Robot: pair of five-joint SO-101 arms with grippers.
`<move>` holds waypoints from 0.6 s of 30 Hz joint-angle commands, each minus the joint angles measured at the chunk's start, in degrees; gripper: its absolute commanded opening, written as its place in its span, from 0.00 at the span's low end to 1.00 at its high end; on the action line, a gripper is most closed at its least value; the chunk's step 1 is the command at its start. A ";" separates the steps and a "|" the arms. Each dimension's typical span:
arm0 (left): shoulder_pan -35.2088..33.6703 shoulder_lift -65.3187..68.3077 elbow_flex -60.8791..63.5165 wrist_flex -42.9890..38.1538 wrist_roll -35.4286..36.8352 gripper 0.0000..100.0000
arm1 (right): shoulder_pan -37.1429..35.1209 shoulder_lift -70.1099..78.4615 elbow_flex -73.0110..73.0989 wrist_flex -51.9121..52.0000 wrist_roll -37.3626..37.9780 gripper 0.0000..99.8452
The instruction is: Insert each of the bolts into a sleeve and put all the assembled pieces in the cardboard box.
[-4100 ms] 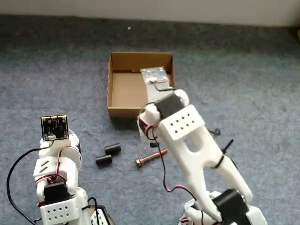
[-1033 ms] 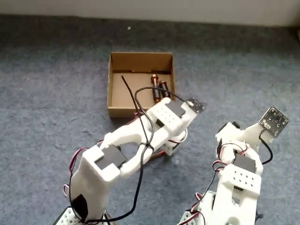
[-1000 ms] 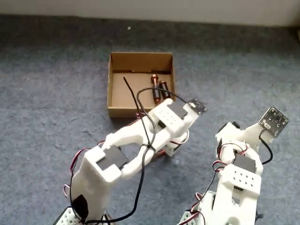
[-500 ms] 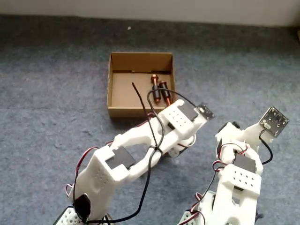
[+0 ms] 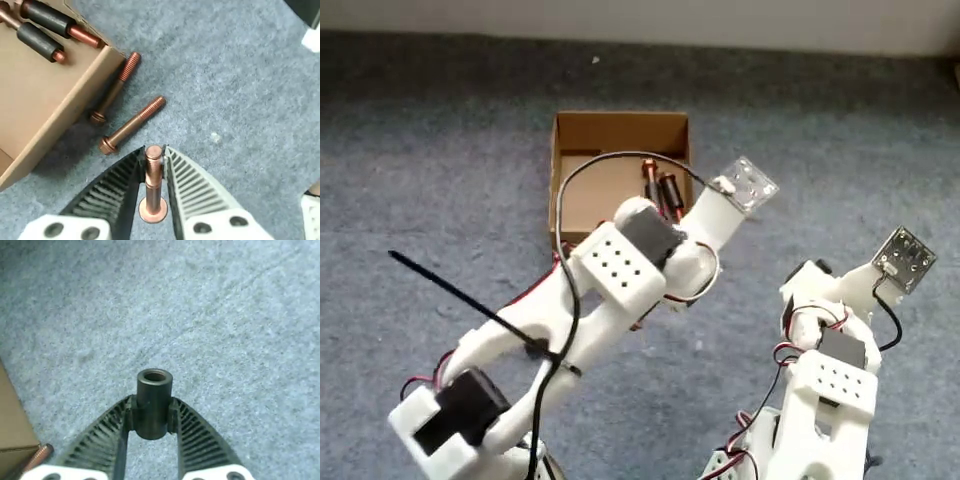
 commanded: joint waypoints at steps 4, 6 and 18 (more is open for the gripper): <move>-4.79 -21.32 22.11 -19.52 6.42 0.00 | 0.31 -1.63 -0.57 -1.27 -0.44 0.00; -5.67 -26.95 29.49 -25.67 7.47 0.00 | 0.22 -1.63 -0.57 -1.27 -0.44 0.00; -16.31 -54.46 65.27 -48.97 13.71 0.00 | -1.54 -1.63 -0.57 -1.27 -0.44 0.00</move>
